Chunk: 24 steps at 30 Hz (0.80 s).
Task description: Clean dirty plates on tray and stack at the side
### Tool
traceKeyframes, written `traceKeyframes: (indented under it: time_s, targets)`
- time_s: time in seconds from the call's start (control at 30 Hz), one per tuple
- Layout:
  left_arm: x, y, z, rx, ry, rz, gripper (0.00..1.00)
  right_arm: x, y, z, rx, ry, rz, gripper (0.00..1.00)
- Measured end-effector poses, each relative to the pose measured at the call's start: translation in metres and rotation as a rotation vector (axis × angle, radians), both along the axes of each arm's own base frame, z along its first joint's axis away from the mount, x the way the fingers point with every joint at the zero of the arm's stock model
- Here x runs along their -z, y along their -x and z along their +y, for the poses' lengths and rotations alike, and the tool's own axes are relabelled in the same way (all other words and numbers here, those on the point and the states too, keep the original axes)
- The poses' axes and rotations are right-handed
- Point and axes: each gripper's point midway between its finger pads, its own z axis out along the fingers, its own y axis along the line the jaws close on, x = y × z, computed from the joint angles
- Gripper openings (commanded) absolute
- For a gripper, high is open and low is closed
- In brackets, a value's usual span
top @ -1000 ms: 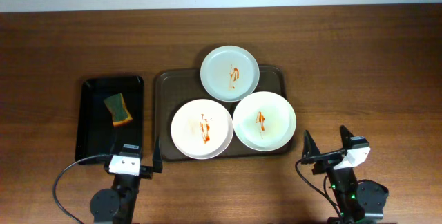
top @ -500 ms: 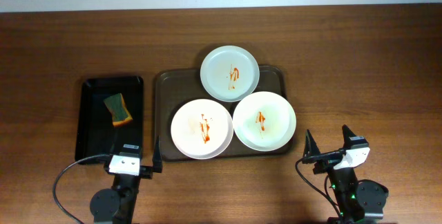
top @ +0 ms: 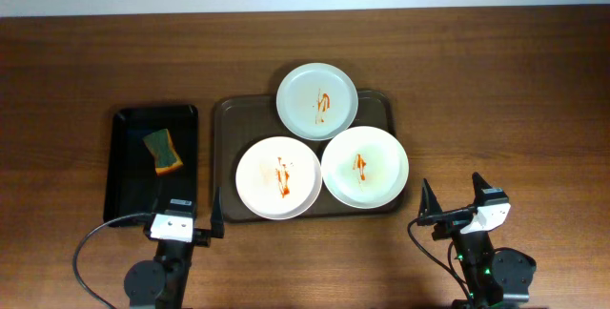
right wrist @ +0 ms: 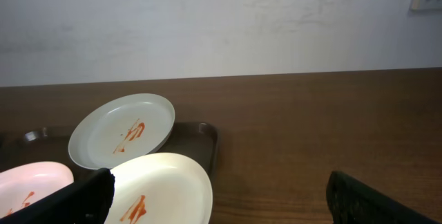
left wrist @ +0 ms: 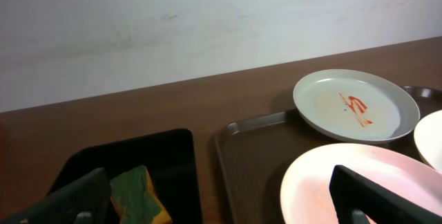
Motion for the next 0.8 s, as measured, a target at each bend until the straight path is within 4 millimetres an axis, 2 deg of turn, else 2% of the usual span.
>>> traceKeyframes:
  time_s: [0.53,0.8]
  targets:
    - [0.005,-0.001,0.0,0.0,0.0,0.022,1.0,0.0,0.0,0.0,-0.001,-0.007,0.002,0.98]
    - [0.011,0.003,0.005,-0.031,-0.002,0.111,1.0,0.024,0.0,0.0,0.003,-0.044,0.165,0.98]
